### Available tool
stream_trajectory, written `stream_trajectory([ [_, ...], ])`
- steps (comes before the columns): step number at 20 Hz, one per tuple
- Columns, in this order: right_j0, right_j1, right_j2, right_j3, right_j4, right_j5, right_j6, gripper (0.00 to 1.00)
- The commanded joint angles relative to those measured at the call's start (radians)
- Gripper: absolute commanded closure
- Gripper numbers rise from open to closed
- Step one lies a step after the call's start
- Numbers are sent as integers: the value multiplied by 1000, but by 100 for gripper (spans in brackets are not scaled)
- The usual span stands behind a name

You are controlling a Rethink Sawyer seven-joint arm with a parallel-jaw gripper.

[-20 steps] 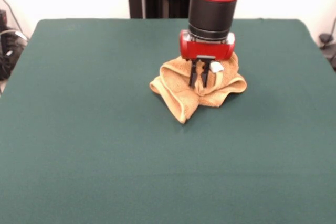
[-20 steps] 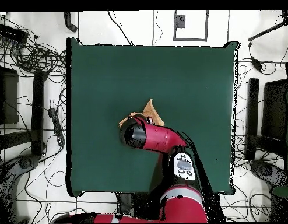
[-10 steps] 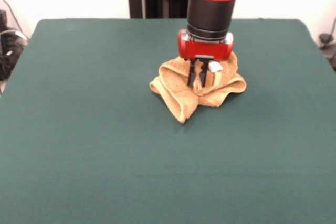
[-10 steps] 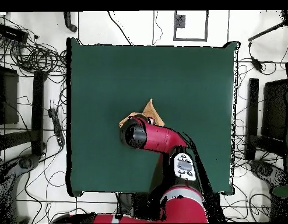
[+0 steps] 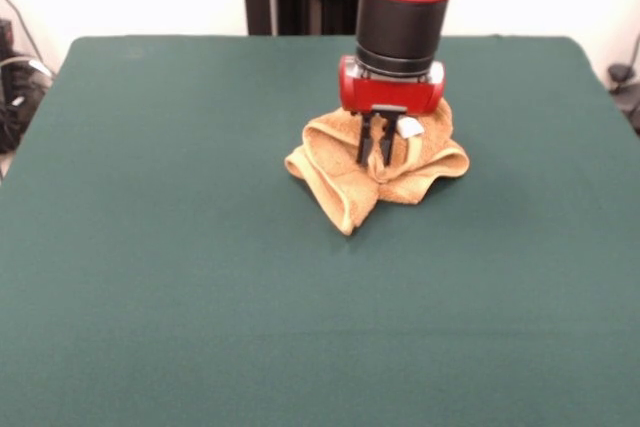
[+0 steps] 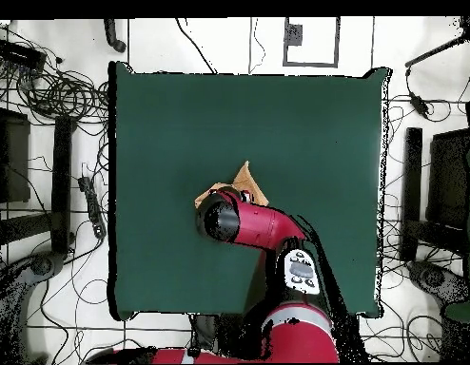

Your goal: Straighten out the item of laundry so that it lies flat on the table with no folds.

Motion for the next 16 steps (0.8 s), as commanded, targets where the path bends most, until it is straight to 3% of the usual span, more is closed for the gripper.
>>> stream_trajectory([
  [1,32,59,34,56,29,-8,224,100],
  [16,30,50,38,47,37,16,221,100],
])
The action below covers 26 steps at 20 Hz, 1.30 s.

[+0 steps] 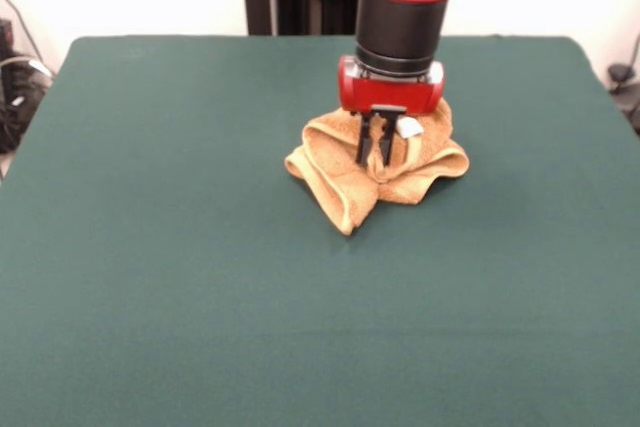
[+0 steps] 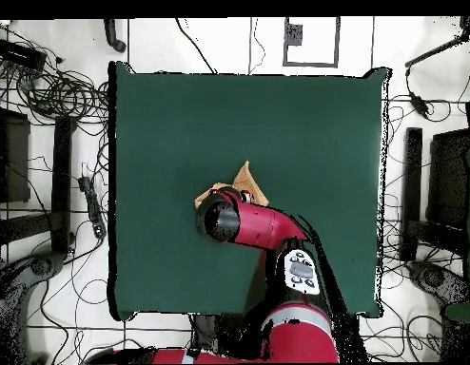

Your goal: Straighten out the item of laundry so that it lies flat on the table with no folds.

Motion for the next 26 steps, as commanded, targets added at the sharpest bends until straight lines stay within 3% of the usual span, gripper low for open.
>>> stream_trajectory([
  [1,33,48,36,44,39,20,223,100],
  [26,-26,-65,61,18,11,177,137,100],
])
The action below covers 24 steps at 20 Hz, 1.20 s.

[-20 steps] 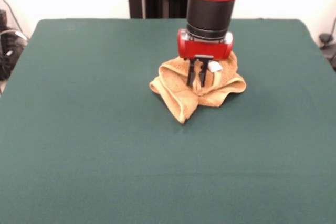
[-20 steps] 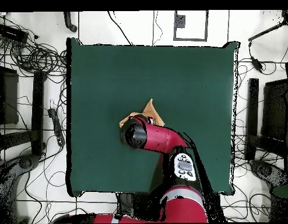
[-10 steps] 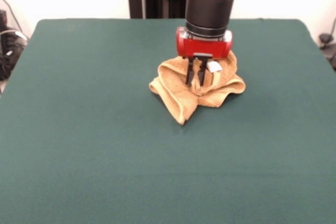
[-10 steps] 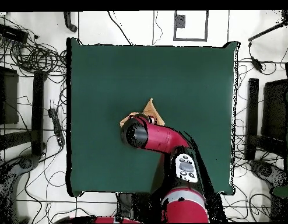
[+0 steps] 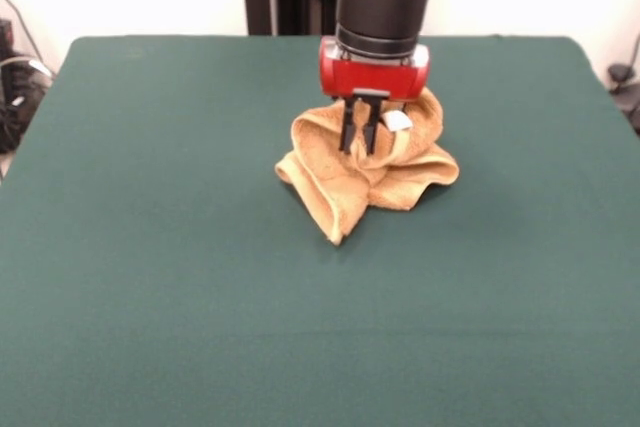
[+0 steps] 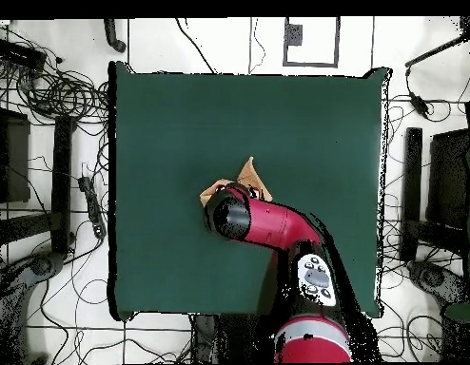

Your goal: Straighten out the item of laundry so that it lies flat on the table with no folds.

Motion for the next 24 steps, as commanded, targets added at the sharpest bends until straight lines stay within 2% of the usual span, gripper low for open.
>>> stream_trajectory([
  [1,4,-11,65,18,12,131,137,100],
  [24,-17,-47,78,-21,-7,225,95,100],
])
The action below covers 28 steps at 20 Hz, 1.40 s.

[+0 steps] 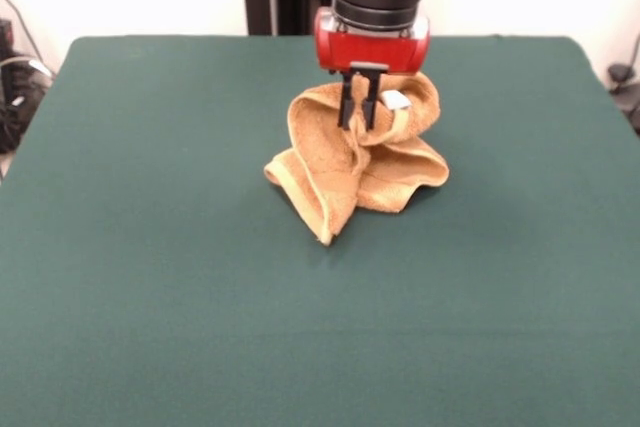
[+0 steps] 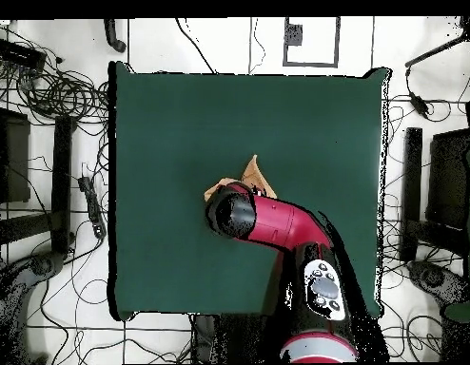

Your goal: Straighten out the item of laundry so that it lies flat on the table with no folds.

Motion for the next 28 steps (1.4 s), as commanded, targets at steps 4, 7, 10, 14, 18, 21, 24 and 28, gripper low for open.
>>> stream_trajectory([
  [4,-15,9,83,-15,-8,111,93,100],
  [7,-20,3,91,-17,-12,118,81,100],
  [10,-31,-5,100,-10,-7,129,76,100],
  [14,-38,-20,94,-18,-11,118,75,100],
  [18,-38,-25,89,-32,-22,142,60,100],
  [21,-34,-23,87,-37,-23,145,66,100],
  [24,-33,-26,89,-40,-26,146,65,100],
  [28,-46,-40,102,-31,-21,153,61,100],
])
